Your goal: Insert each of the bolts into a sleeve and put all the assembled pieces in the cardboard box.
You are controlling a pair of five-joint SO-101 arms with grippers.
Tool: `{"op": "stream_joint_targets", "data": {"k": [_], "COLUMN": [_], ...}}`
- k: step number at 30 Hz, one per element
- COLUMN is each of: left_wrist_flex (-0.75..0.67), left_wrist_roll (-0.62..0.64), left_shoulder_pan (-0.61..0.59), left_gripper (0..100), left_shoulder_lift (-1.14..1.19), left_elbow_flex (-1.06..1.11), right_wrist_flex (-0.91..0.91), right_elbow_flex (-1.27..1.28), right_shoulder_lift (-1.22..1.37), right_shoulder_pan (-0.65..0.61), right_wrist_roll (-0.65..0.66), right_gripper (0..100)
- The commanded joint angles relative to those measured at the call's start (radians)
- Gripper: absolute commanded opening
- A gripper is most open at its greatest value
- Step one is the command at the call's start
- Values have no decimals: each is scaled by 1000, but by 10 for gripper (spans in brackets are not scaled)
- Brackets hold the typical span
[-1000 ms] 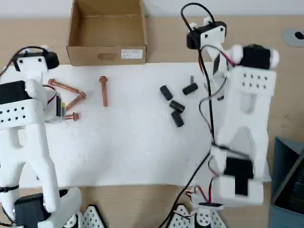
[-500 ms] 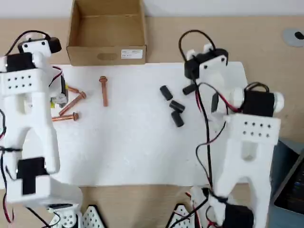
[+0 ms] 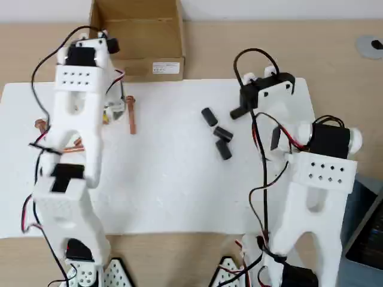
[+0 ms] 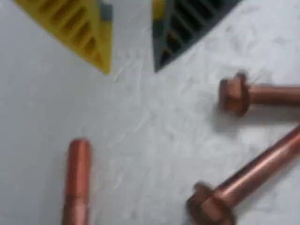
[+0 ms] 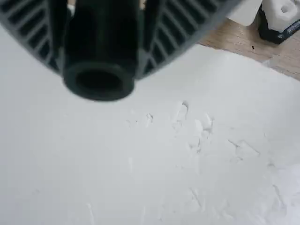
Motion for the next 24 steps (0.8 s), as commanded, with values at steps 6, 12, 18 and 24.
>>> {"op": "stream_joint_targets", "data": {"k": [6, 12, 18, 24], "left_wrist_flex": [9, 9, 9, 6], "left_wrist_roll": [6, 6, 6, 6], "left_shoulder_pan": [21, 23, 34, 29], "left_gripper": [72, 148, 147, 147], "left_shoulder_lift": [294, 455, 545, 604], "left_elbow_flex": [-377, -577, -674, -695], "right_wrist_flex": [-18, -26, -66, -75], "right_elbow_flex": [4, 16, 81, 85], "right_shoulder_lift": [-27, -25, -28, -27], "right_shoulder_pan": [18, 18, 18, 18], "right_wrist_roll": [-8, -5, -8, -3], "right_gripper": [10, 10, 10, 10]}}
